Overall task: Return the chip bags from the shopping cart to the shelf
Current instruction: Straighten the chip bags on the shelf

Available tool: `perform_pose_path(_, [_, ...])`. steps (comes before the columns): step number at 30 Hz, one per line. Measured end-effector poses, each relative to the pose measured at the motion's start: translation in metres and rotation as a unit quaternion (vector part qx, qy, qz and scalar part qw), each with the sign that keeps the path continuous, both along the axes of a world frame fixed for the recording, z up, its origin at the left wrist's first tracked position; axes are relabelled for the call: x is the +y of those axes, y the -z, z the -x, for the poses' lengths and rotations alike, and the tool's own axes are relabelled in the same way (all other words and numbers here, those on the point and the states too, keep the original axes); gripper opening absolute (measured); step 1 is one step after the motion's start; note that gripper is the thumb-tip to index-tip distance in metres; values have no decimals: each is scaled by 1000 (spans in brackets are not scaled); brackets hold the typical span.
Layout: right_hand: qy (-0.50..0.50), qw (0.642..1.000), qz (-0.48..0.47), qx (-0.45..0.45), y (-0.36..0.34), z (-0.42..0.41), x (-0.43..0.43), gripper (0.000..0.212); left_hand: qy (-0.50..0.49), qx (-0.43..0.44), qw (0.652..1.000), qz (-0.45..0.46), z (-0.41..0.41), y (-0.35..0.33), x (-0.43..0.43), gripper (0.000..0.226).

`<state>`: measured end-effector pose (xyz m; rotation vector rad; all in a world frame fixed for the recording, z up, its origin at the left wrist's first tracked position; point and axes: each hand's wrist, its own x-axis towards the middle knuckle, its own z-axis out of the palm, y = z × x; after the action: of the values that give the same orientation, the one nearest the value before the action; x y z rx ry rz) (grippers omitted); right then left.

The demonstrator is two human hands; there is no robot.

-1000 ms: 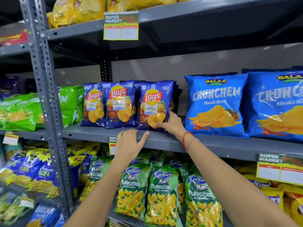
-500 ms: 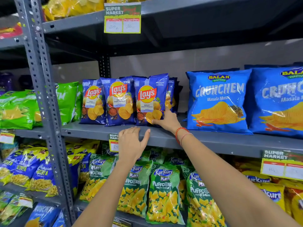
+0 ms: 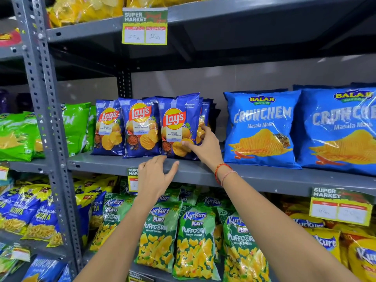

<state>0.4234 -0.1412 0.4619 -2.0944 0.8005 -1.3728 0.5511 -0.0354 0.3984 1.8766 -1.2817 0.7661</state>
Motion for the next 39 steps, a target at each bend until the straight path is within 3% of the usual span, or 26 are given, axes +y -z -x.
perform_pose_path(9, [100, 981, 146, -81, -24, 83, -5, 50, 165, 12, 980, 112, 71, -51, -39, 45])
perform_pose_path(12, [199, 952, 178, -150, -30, 121, -19, 45, 235, 73, 962, 116, 101, -71, -65, 46])
perform_pose_path(15, [272, 935, 142, -179, -35, 153, -38, 53, 285, 202, 930, 111, 126, -90, -97, 60])
perform_pose_path(17, [254, 950, 81, -163, -35, 164, -56, 64, 296, 311, 900, 74, 136, -100, -117, 66])
perform_pose_path(20, [148, 971, -57, -179, -39, 168, -77, 92, 319, 452, 833, 16, 143, -113, -141, 80])
perform_pose_path(24, [60, 960, -179, -205, -47, 168, -98, 104, 349, 507, 788, 16, 151, -118, -157, 84])
perform_pose_path(27, [57, 966, -165, -193, -52, 165, -107, 101, 380, 523, 761, 50, 152, -115, -160, 75])
perform_pose_path(31, [59, 973, -96, -202, -51, 166, -109, 80, 431, 516, 727, 138, 152, -108, -163, 30])
perform_pose_path(33, [53, 972, -70, -217, -49, 170, -109, 72, 440, 499, 729, 164, 155, -106, -166, 21])
perform_pose_path(36, [60, 973, -55, -215, -46, 174, -111, 66, 437, 487, 732, 188, 157, -101, -172, 25])
perform_pose_path(39, [68, 974, -52, -209, -42, 174, -112, 73, 429, 487, 739, 178, 155, -97, -176, 52])
